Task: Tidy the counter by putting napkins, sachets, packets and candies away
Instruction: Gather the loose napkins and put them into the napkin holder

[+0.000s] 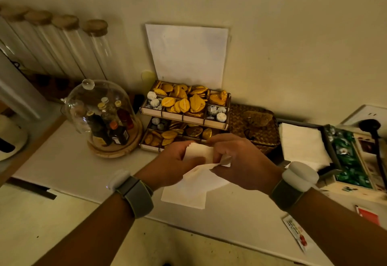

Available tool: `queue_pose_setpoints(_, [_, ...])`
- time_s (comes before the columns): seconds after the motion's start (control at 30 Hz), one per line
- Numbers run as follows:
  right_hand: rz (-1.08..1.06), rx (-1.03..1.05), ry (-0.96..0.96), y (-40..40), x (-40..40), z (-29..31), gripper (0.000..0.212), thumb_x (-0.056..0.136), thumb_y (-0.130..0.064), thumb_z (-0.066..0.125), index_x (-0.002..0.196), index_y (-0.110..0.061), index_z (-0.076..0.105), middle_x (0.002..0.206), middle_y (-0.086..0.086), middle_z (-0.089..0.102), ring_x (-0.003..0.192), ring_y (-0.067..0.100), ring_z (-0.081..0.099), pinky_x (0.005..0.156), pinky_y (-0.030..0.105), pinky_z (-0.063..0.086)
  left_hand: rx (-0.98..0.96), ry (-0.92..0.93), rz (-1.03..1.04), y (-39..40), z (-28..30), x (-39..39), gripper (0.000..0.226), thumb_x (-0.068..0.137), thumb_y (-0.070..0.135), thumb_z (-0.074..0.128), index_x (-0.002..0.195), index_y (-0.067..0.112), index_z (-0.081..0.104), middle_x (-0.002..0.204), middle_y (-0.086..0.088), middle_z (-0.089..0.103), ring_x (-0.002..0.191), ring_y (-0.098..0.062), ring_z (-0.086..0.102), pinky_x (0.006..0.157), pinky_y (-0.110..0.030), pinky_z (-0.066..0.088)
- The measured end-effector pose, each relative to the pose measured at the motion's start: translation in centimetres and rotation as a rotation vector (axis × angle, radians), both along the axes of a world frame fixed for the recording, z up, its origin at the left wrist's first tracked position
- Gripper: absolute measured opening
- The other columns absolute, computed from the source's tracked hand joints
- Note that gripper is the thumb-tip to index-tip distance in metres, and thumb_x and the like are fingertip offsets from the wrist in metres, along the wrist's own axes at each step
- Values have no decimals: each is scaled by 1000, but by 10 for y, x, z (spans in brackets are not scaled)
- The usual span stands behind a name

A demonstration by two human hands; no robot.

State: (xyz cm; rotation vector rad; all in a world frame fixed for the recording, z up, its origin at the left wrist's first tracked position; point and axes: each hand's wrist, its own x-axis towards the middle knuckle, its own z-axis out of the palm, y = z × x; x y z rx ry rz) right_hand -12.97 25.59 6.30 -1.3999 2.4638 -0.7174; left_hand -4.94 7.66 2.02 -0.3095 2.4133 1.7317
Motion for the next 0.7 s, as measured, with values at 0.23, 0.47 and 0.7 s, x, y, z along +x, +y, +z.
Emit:
queue_pose_setpoints(0.23, [-172, -142, -233, 5, 2, -20, 33, 79, -20, 72, 95, -37, 49, 99, -20, 58, 91, 2, 59, 73, 13, 49, 381, -110, 192, -11, -19, 20, 41, 81, 66, 37, 97, 43, 68, 99, 6, 74, 92, -15, 70, 74, -28, 58])
queue_pose_setpoints(0.47, [-409, -411, -787, -5, 6, -44, 50, 80, -6, 69, 115, -38, 53, 113, -10, 65, 100, 10, 65, 73, 26, 58, 487, -111, 344, -17, -53, 41, 59, 64, 29, 80, 118, 31, 56, 108, 2, 69, 97, -21, 69, 74, -35, 60])
queue_pose_setpoints(0.7, [-686, -266, -897, -25, 32, -97, 70, 76, -7, 73, 128, -40, 38, 117, 1, 59, 99, 22, 60, 74, 39, 55, 361, -246, 474, -35, -73, 33, 39, 79, 9, 71, 110, 29, 56, 108, -2, 66, 96, -25, 64, 78, -41, 57])
